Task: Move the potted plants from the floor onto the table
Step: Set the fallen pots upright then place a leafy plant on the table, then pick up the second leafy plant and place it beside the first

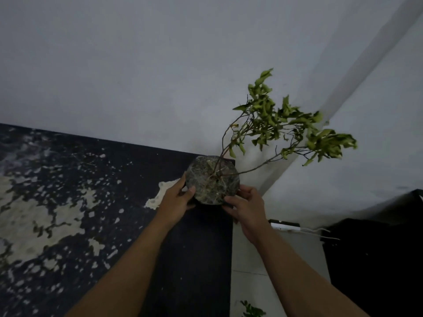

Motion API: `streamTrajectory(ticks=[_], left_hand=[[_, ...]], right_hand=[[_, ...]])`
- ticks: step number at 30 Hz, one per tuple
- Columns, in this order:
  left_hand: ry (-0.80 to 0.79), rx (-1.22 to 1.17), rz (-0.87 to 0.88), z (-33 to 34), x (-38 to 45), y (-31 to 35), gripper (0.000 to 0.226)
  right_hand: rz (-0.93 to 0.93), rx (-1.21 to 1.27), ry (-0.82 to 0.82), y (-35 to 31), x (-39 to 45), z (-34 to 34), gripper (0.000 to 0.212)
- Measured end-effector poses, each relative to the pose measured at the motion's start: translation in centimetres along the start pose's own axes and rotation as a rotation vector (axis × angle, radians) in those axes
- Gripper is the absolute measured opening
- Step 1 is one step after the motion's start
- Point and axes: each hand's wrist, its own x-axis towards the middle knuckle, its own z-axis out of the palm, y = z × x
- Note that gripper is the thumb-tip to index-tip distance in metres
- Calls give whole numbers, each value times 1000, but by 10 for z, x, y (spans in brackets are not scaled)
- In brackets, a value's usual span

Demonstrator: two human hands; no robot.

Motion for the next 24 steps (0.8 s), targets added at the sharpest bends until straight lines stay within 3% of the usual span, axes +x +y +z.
streamTrajectory(ticks=[17,21,24], left_hand=[[42,27,-57,5,50,-1,66],[176,124,-66,9,36,-2,81],[326,261,33,29,4,5,65]], right_hand=[[0,-45,-9,2,48,12,47],[59,-66,-84,-10,36,2,58],[56,-93,-104,-14,13,-18,71]])
